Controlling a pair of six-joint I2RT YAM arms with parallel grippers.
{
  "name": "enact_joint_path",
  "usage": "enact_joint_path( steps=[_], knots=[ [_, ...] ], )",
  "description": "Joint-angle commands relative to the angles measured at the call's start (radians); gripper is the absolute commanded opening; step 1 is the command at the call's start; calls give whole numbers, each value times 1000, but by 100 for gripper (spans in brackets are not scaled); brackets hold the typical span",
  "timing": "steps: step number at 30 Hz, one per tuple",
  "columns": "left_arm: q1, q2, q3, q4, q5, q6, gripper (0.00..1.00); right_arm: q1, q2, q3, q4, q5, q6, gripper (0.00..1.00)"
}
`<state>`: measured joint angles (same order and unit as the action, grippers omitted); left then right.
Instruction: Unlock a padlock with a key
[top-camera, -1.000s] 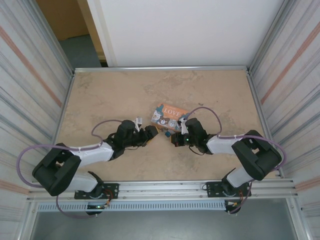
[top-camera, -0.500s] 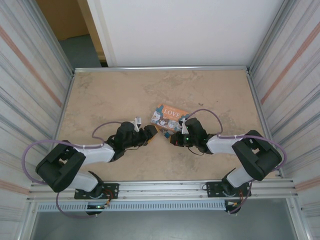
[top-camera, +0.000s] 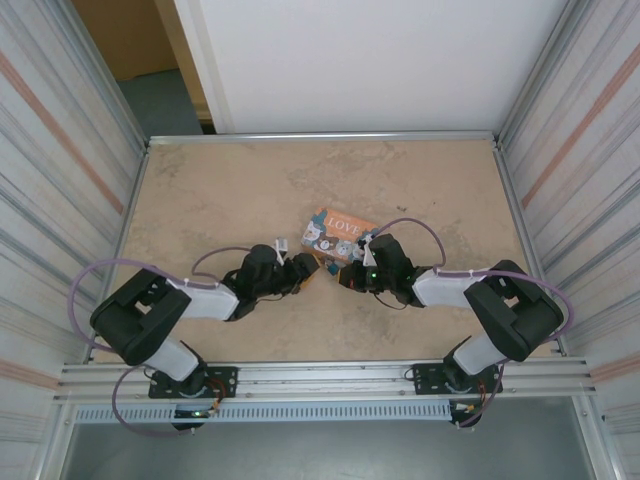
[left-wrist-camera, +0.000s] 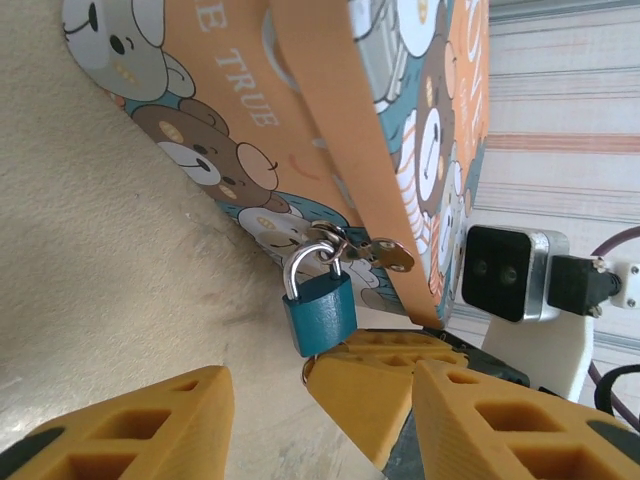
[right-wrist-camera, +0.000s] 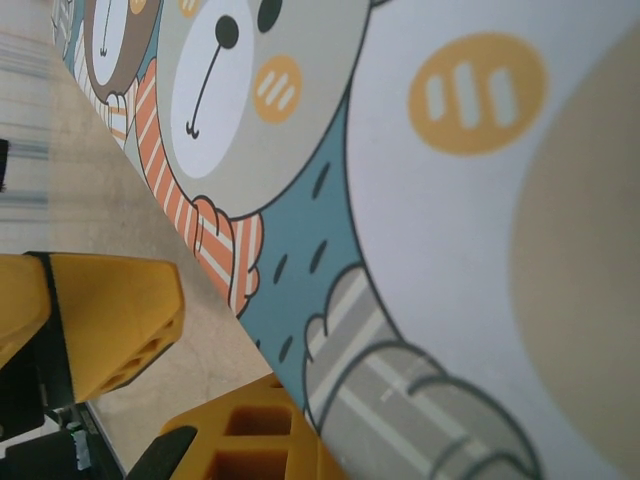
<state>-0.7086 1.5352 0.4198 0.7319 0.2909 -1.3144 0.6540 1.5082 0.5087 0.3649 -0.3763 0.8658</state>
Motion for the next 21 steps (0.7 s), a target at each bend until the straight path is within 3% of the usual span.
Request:
enact_joint_path(
  steps=[1,21],
  knots=[
    [-11,38,27,76,-2,-28,48,2,-15,30,-18,-18,43,0],
    [-44,228,89,242,23,-108,38,13,0,39,-16,-29,94,0]
  ],
)
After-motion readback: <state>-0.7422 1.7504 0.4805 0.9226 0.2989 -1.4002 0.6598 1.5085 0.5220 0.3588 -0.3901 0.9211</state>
